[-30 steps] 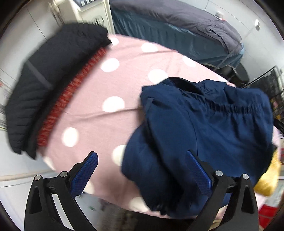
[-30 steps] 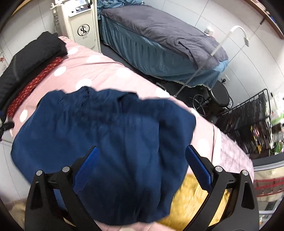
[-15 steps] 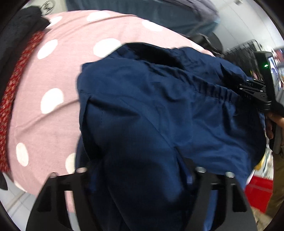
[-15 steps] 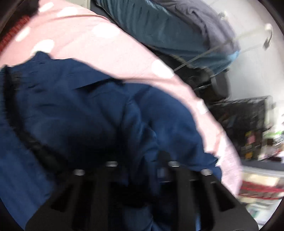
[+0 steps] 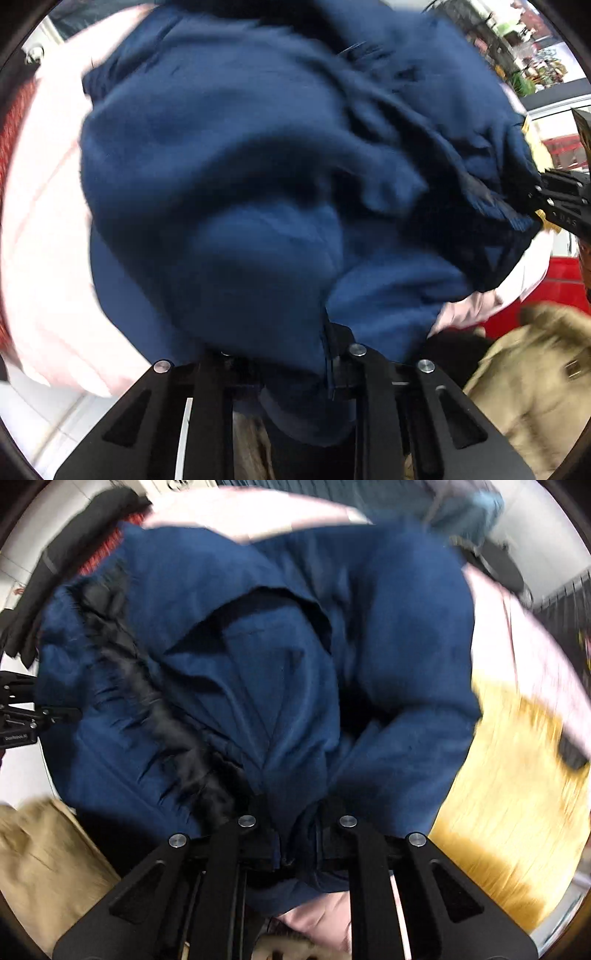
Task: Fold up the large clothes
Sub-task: 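Grasp the navy jacket with the left gripper while the right gripper grasps it too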
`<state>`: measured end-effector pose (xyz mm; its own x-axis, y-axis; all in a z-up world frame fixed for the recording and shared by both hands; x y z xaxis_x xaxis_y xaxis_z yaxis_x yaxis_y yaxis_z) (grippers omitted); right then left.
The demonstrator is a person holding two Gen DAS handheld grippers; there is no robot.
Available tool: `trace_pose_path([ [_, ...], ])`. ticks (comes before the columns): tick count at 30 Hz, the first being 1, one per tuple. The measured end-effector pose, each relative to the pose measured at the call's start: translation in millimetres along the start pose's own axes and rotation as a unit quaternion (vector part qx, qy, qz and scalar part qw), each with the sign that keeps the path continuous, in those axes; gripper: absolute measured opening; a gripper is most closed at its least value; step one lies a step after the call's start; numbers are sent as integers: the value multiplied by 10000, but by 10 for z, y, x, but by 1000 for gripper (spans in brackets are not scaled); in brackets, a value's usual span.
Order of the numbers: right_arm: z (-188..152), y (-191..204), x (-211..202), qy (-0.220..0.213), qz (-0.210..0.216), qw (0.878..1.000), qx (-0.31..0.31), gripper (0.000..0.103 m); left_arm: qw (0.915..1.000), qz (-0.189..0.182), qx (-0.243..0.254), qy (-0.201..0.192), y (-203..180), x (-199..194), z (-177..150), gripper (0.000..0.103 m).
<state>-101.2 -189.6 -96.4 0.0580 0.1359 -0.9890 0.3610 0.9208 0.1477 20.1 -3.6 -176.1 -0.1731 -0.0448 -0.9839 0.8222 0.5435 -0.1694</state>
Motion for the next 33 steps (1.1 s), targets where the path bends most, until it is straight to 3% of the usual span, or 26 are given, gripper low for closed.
trace_pose_path([
  [2, -194, 55, 136, 102, -93, 9998, -131, 13, 9999, -4, -53, 87, -50, 173, -89, 22],
  [5, -339, 146, 287, 178, -271, 9988, -379, 14, 9994, 339, -97, -52, -75, 325, -131, 34],
  [6, -363, 180, 314, 141, -421, 9978, -489, 18, 9991, 381, -137, -154, -79, 304, -110, 42],
  [7, -353, 204, 318, 80, -553, 9968, -578, 27, 9989, 372, -172, -214, -70, 269, -98, 49],
  [8, -344, 240, 282, -56, -705, 9949, -715, 36, 9985, 357, -260, -339, -44, 188, -85, 67],
  [9, -337, 278, 214, -205, -765, 9935, -823, 61, 9977, 326, -326, -496, -11, 104, -81, 77],
  [10, -329, 302, 125, -388, -771, 9924, -882, 76, 9962, 272, -418, -716, 43, -7, -83, 79],
  [12, -303, 327, -70, -763, -778, 9894, -957, 76, 9930, 123, -646, -984, 151, -235, -154, 82],
  [16, -142, 277, -478, -1107, -478, 9891, -846, 76, 9810, -188, -1128, -1567, 613, -778, -402, 83],
  [18, 76, 171, -785, -1389, -133, 9881, -647, 76, 9733, -109, -1365, -1843, 862, -941, -445, 88],
  [21, 444, 28, -1020, -1620, 31, 9860, -404, 76, 9670, 203, -1714, -1875, 1316, -1054, -342, 88],
  [23, 680, -122, -1052, -1770, -73, 9837, -292, 76, 9635, 267, -1903, -1864, 1511, -956, -281, 88],
  [27, 1210, -150, -889, -1811, -391, 9824, -242, 76, 9580, 354, -2453, -1445, 2033, -545, -79, 86],
  [29, 1476, -166, -797, -1720, -407, 9838, -301, 76, 9566, 66, -2552, -1402, 2179, -389, -8, 86],
  [31, 1832, -151, -601, -1393, -620, 9868, -540, 76, 9601, -151, -2436, -1362, 2181, -274, 87, 86],
  [33, 2031, -94, -440, -1195, -944, 9835, -982, 76, 9695, -259, -2090, -1255, 2154, -134, 220, 87],
])
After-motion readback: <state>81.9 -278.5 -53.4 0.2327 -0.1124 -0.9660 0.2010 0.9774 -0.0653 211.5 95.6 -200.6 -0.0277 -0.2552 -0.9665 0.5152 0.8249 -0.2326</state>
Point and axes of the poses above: each gripper's, at about its wrist camera, not at the fingertips, and x roughly the way its jaws point, y to its left, z to its top, the point moved 2 cm from there along x, roughly the way its jaws point, and after that the axes turned 4 degrees about z, right-handed, at the moved point
